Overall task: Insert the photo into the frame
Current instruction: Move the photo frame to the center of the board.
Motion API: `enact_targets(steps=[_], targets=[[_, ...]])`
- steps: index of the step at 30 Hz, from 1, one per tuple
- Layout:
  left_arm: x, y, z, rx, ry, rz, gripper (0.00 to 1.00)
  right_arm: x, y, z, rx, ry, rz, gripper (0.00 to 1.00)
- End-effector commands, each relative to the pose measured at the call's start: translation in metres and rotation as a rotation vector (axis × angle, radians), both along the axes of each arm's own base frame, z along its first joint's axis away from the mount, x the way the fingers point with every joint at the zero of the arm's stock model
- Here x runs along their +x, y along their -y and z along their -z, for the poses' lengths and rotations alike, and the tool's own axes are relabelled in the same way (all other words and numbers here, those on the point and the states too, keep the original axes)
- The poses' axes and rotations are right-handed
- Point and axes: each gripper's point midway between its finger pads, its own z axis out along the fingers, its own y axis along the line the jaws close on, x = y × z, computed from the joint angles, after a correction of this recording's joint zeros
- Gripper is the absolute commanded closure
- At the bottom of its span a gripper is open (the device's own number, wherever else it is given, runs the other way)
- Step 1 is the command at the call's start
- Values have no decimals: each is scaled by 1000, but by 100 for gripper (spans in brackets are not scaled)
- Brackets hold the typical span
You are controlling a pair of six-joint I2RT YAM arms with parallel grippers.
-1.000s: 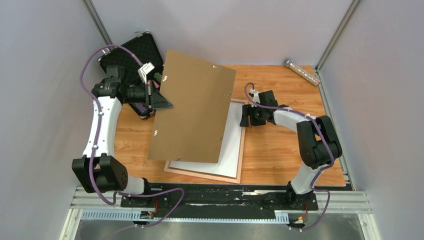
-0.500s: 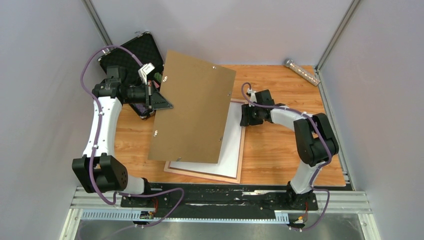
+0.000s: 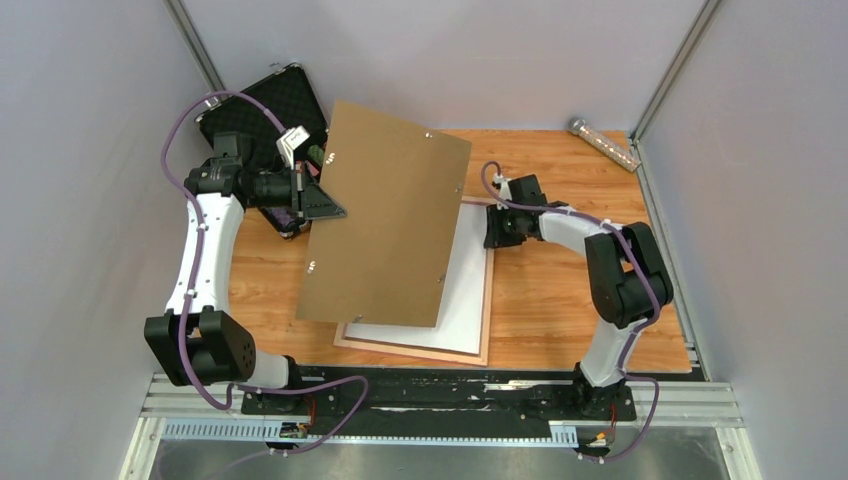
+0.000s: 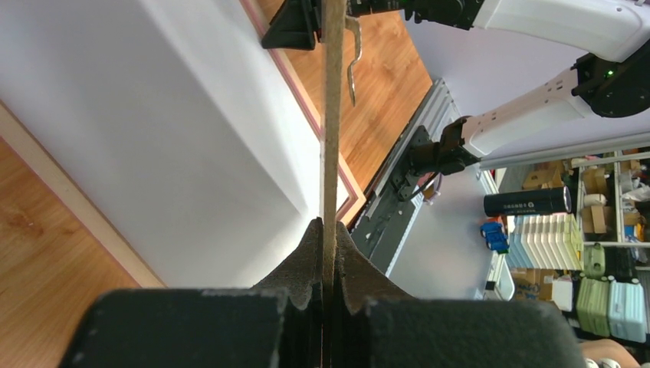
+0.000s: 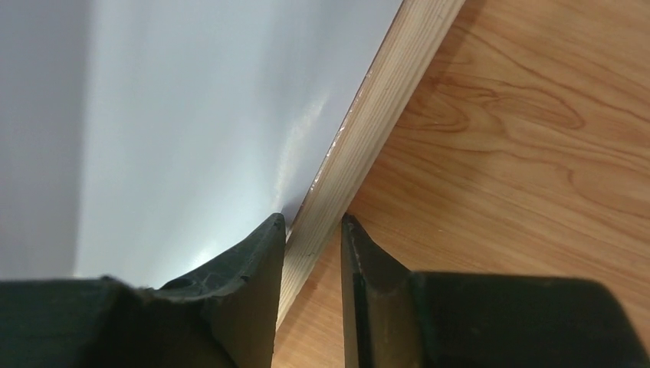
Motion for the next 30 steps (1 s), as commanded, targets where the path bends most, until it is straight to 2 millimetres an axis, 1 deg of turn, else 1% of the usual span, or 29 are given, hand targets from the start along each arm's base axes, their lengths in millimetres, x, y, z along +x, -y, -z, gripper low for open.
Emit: enact_targets(steps=[1, 5, 7, 10, 13, 14, 15, 16, 17, 19, 21, 23, 25, 26, 27, 30], targets=[[-9, 4, -21, -60, 75, 33, 100, 16, 28, -6, -39, 20, 66, 71], [-8, 5, -18, -84, 58, 29, 100, 22, 51, -11, -16, 17, 124, 72], [-6, 6, -17, -109, 17, 5, 100, 24, 62, -12, -6, 11, 154, 72], [2, 7, -13, -124, 30, -22, 100, 27, 76, -13, 3, 8, 190, 73], [9, 7, -13, -150, 1, -56, 100, 30, 86, -14, 16, 9, 206, 73], [15, 7, -11, -157, 11, -60, 100, 30, 87, -16, 21, 10, 209, 72], [16, 8, -12, -180, -26, -67, 100, 30, 89, -16, 24, 10, 212, 72], [21, 8, -11, -191, -19, -65, 100, 31, 90, -19, 29, 14, 214, 70], [25, 9, -9, -212, -66, -78, 100, 31, 91, -21, 34, 17, 216, 67], [35, 9, -10, -241, -64, -83, 100, 31, 94, -26, 45, 26, 217, 58], [41, 11, -5, -268, -100, -87, 100, 31, 96, -33, 57, 36, 218, 47], [46, 14, 1, -283, -140, -79, 100, 32, 98, -41, 79, 48, 222, 41], [50, 19, 5, -288, -164, -63, 100, 31, 97, -53, 123, 59, 207, 37], [51, 24, 9, -289, -183, -50, 100, 29, 92, -59, 152, 61, 188, 35], [52, 27, 10, -289, -188, -43, 100, 30, 101, -64, 176, 64, 204, 35], [54, 40, 19, -293, -230, -8, 100, 28, 109, -79, 217, 85, 211, 34]])
